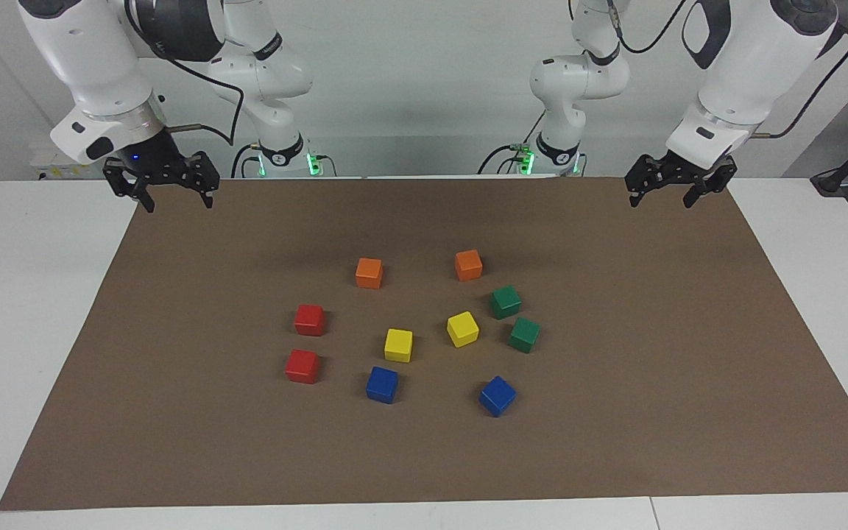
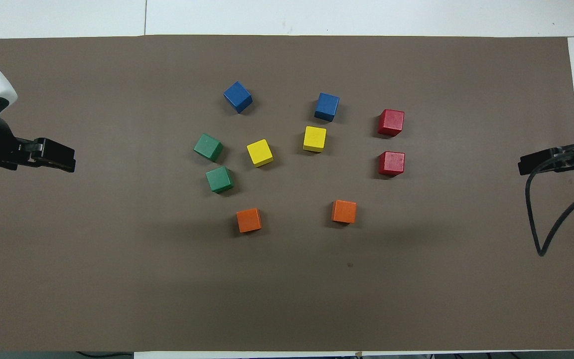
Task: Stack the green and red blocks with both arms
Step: 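Move the left gripper toward the green blocks while the right gripper advances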
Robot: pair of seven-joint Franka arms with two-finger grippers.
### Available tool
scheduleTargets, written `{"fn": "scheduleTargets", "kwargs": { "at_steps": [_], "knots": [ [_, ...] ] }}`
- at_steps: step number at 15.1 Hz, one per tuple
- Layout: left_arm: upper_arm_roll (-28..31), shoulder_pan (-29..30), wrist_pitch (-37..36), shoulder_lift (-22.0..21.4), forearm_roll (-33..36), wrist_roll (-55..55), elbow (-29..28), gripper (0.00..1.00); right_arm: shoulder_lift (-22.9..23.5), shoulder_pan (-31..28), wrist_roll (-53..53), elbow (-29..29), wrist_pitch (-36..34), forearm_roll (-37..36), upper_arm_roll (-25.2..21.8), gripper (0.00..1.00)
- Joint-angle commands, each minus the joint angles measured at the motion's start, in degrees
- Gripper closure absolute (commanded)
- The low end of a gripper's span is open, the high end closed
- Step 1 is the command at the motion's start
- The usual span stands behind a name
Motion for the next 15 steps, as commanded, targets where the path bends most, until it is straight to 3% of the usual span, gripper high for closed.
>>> {"fn": "scheduleTargets", "kwargs": {
  "at_steps": [1, 5, 7, 9, 12, 15],
  "knots": [
    [0.01, 0.16, 1.15, -0.90, 1.09, 0.53, -1.22, 0.00, -1.02, -0.71, -1.30, -0.82, -0.25, -0.10, 0.56, 0.00],
    [0.62, 0.25, 1.50, -1.16, 0.65, 0.09, -2.18, 0.00, -1.02, -0.71, -1.30, -0.82, -0.25, -0.10, 0.56, 0.00],
    [0.36, 0.08, 2.98, -2.65, 0.65, -0.78, -5.59, 0.00, -1.02, -0.71, -1.30, -0.82, -0.25, -0.01, 0.56, 0.00],
    [-0.08, -0.45, 10.25, -3.45, 0.30, -9.69, -9.81, 0.00, -1.02, -0.62, -1.21, -0.82, 0.01, -0.10, 0.56, 0.00],
    [-0.08, -3.08, 16.08, 0.49, -0.76, -16.34, -11.76, 0.00, -1.19, -0.28, 0.62, -1.52, 0.79, -0.01, 0.56, 0.00],
    [0.00, -9.39, 23.45, 6.12, -0.93, -35.52, -11.85, 0.00, -0.93, 3.23, 15.34, -3.80, 4.04, 0.08, 0.82, 0.00]
  ]
}}
